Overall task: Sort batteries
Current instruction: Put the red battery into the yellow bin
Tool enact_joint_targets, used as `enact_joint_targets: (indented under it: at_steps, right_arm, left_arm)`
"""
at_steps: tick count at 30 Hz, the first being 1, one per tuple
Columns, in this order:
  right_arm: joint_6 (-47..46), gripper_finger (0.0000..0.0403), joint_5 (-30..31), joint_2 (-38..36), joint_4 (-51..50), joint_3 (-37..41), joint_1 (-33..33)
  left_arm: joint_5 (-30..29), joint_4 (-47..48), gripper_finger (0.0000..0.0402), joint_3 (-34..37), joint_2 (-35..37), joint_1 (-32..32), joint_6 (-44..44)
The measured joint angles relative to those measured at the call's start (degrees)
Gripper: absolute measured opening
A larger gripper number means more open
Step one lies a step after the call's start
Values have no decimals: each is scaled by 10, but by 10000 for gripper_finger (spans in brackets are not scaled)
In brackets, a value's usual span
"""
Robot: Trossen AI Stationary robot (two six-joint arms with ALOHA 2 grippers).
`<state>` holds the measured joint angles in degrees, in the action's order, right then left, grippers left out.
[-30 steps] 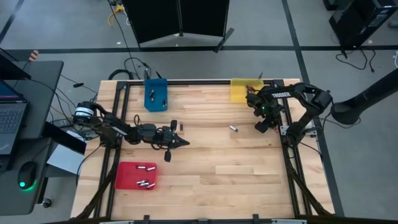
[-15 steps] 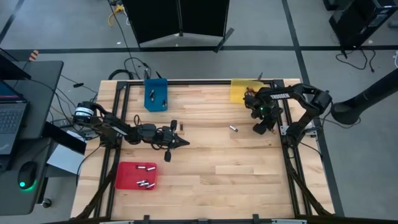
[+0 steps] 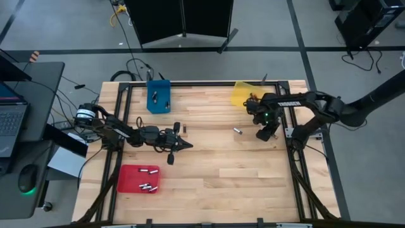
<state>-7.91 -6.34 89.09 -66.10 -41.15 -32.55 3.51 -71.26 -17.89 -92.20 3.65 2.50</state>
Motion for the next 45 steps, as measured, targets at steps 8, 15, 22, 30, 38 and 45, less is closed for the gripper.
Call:
enact_joint_targets:
  at_steps: [8, 15, 22, 30, 38, 45]
  right_arm:
    - [-14, 66, -13, -86, -38, -16, 10]
    - [-29, 66, 2, -150, -41, -108, 13]
    - [-53, 61, 107, -115, 55, -196, -33]
    - [-18, 62, 113, 19, 90, -225, -153]
    - [-9, 62, 115, 81, 158, -225, -228]
    - [29, 64, 140, 93, 214, -225, -235]
  left_arm:
    - [0, 0, 12, 0, 0, 0, 0]
    - [0, 0, 12, 0, 0, 0, 0]
    - [-7, -1, 12, 0, 0, 0, 0]
    - [-6, -1, 12, 0, 0, 0, -2]
    - [-6, 0, 12, 0, 0, 0, -2]
    - [-6, 0, 12, 0, 0, 0, -5]
